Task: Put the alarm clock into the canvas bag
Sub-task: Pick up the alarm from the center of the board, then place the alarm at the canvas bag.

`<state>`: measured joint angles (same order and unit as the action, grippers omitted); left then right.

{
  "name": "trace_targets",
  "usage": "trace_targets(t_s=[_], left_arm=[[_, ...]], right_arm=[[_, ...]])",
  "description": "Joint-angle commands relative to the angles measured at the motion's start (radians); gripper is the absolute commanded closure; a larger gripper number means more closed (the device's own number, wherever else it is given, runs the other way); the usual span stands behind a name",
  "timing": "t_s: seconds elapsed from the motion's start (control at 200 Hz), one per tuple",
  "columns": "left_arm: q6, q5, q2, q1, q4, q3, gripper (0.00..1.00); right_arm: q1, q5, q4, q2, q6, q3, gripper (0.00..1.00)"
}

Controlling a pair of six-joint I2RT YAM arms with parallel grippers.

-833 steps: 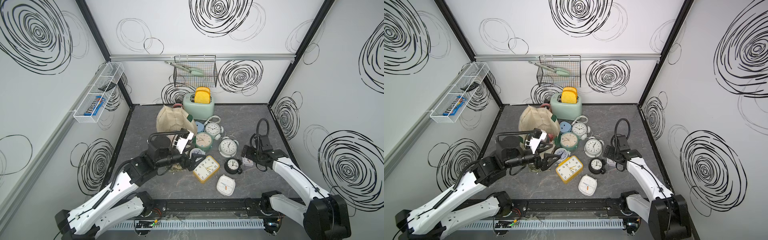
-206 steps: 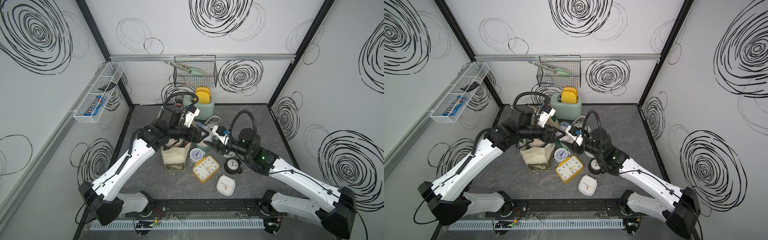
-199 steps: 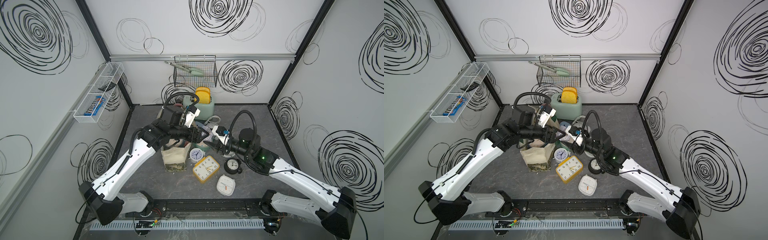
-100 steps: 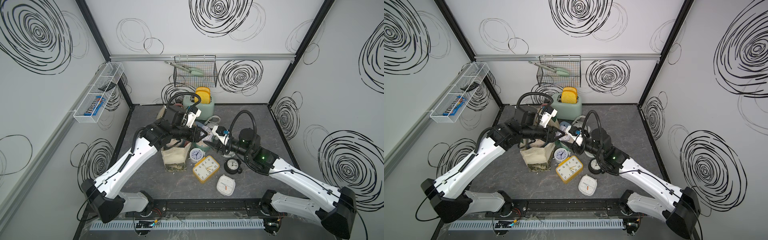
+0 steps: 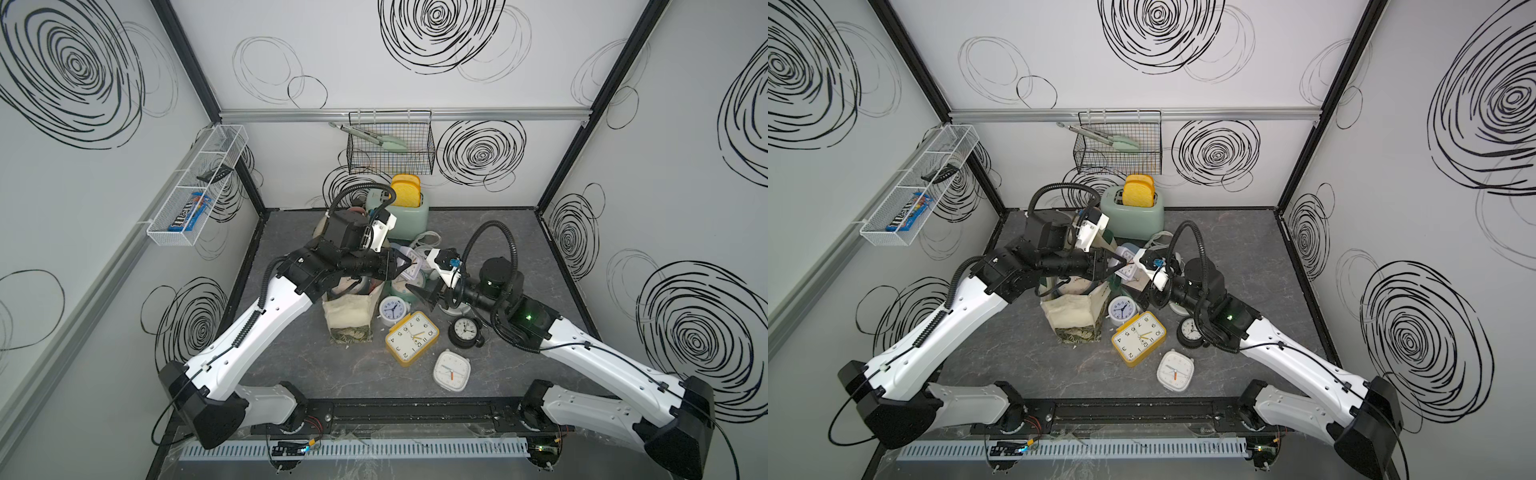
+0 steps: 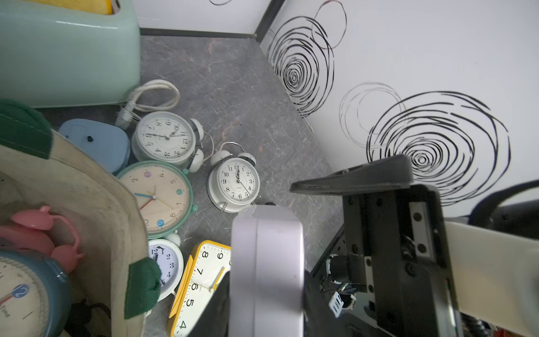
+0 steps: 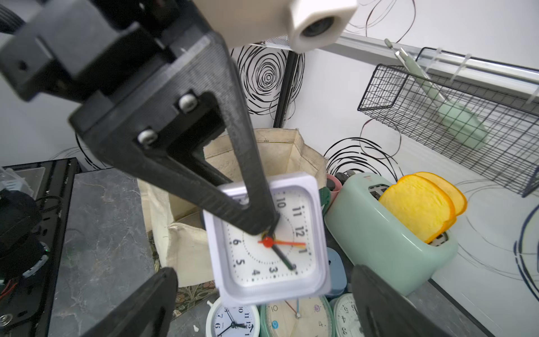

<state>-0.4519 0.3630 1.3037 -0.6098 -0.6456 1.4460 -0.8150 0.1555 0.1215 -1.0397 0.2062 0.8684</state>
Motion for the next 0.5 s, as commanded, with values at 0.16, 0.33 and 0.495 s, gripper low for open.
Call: trace_targets(t_s=[0.16,0.33,0.495], left_arm=[[-0.068,-0.279,-0.092,0.112,0.018,-0.021,0.71],[-0.046,-0.229,-0.142,0.280,0.000,-0.142,0.71],[0.018,-0.208,-0.105,0.311,-0.029,-0.197,0.70]], right_arm=[[-0.009,-0.191,0.015,0.072,-0.169,-0.005,0.03],[0.001,-0.249,-0.094,0.153,-0.297,-0.036,0.03],[0.012,-0.233,-0.212,0.239,-0.357,-0.065,0.03]])
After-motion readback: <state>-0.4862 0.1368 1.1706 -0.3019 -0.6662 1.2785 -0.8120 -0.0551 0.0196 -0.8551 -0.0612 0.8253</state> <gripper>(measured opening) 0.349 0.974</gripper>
